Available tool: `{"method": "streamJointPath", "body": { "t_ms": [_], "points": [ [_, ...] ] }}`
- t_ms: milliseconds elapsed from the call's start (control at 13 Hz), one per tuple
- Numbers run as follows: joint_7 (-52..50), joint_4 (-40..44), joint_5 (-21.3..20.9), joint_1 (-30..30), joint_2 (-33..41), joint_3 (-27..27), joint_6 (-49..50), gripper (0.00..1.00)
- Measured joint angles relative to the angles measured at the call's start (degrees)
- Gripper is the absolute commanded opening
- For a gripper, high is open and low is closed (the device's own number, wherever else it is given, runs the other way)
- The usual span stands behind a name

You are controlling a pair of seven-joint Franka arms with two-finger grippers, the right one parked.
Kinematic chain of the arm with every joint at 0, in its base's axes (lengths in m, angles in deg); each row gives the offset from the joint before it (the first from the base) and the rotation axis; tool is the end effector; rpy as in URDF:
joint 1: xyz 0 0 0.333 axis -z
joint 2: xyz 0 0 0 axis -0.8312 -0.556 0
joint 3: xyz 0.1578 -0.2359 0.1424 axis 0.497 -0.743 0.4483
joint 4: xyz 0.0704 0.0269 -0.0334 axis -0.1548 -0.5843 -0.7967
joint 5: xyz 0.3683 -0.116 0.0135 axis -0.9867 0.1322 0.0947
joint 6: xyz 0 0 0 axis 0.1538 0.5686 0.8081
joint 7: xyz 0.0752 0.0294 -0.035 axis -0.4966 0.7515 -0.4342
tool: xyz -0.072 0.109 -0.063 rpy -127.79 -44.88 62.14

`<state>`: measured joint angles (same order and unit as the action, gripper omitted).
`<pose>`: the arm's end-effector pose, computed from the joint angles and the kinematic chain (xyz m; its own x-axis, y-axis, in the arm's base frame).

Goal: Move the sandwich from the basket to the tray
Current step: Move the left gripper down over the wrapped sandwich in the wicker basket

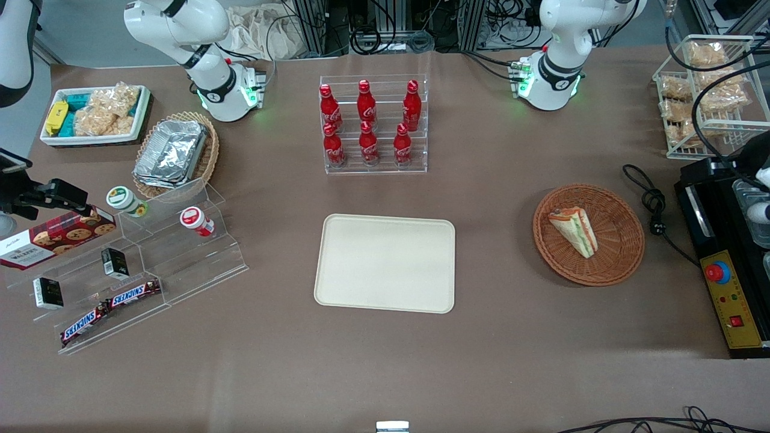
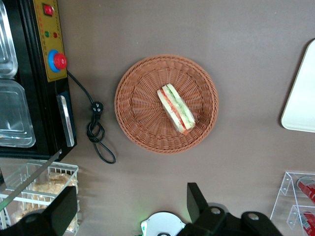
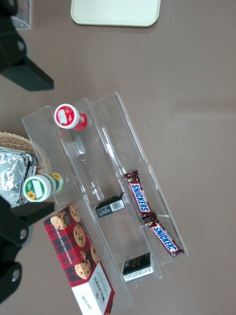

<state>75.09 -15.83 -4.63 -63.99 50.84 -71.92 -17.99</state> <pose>0.5783 0.0154 0.5816 0.9830 0.0515 -0.1760 0.0389 -0.9965 -0.0747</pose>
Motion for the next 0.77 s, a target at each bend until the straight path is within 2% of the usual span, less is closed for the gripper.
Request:
{"method": "streamJointPath", "body": {
  "t_ms": [231,308,538,769],
  "points": [
    [-0.4,-2.2,0.0,-0.1,0.0,0.2,-1.3,0.99],
    [-0.4,-4.8,0.0,-0.2,0.1,0.3,-4.5,0.99],
    [-2.5,-18.4,0.0,-0.3,1.9,0.4,-17.6,0.99],
    [-9.7,-32.0,0.0,-0.2,3.6,0.3,-28.7,0.99]
  ]
}}
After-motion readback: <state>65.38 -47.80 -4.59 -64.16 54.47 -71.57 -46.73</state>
